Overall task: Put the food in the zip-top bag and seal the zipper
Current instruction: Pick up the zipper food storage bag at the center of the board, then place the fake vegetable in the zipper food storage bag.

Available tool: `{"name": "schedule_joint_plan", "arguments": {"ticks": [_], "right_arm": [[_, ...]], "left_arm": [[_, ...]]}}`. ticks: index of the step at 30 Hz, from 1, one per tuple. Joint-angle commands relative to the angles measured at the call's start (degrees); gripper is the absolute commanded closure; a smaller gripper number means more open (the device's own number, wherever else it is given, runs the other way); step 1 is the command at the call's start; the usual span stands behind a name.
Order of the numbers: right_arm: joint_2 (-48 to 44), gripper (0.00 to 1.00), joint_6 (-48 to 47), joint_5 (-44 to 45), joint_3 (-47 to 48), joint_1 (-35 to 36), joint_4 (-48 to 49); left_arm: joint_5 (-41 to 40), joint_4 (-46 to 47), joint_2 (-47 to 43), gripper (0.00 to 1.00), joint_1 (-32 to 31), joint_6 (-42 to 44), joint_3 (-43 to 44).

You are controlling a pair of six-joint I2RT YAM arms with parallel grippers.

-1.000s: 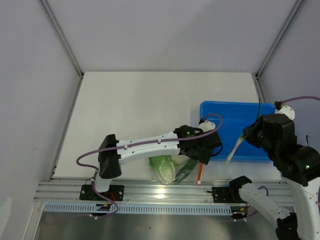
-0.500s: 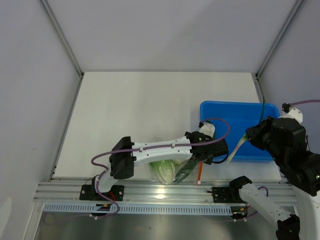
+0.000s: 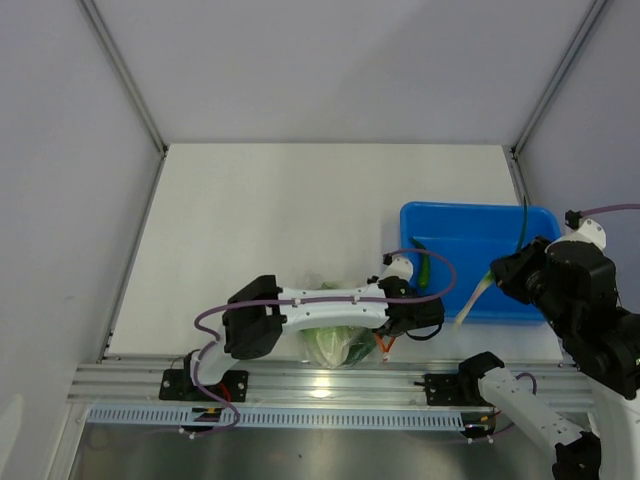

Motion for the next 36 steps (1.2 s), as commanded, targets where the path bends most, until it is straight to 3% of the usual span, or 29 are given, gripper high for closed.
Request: {"name": "schedule_joint_plan", "arguments": {"ticks": [1,3,7,10,14,15,20,28,32,36], "right_arm": [[-0.1,1.0,-0.6,-0.9,-0.8,0.2,1.1],[0.5,1.0,-0.5,-2.4,-2.4,0.2,1.1],[0.5,1.0,0.0,-8.6,-7.4,0.2,5.7],[2.1,1.0,0.4,-13.7,-9.6,0.2,9.1],[4.6,1.0,2.6,-17.4,-10.8,0.2,15.3],[5.4,1.0,3.0,-18.2,-10.6,0.3,16.2],[11.7,1.0,7.1,-22.1,-9.0,1.9,23.3],[21.0,1.0,9.1,-10.7,2.7,15.2,23.2],[24.3,1.0,9.6,-6.4,5.3,20.3,22.6],[28.9,1.0,10.1,4.2,4.6,26.0,24.3]], "left_arm": [[-4.4,-1.2,-5.2,0.89,0.4,-1.8,-2.3],[-5.1,-1.9,-6.8,0.99,0.6,-1.8,-3.6],[-4.7,-1.3,-13.5,0.99,1.0,1.7,-5.5],[-0.9,4.8,-23.4,0.99,2.4,8.1,-9.5],[10.0,20.3,-41.9,0.99,8.2,15.9,-20.3],[14.7,25.7,-44.2,1.0,9.4,18.5,-24.9],[20.4,32.4,-51.4,0.99,14.7,19.0,-32.0],[28.5,40.8,-49.9,0.99,19.3,16.7,-38.9],[30.6,45.4,-50.0,0.99,21.1,14.8,-43.6],[31.9,46.7,-50.3,1.0,22.0,14.3,-43.5]]}}
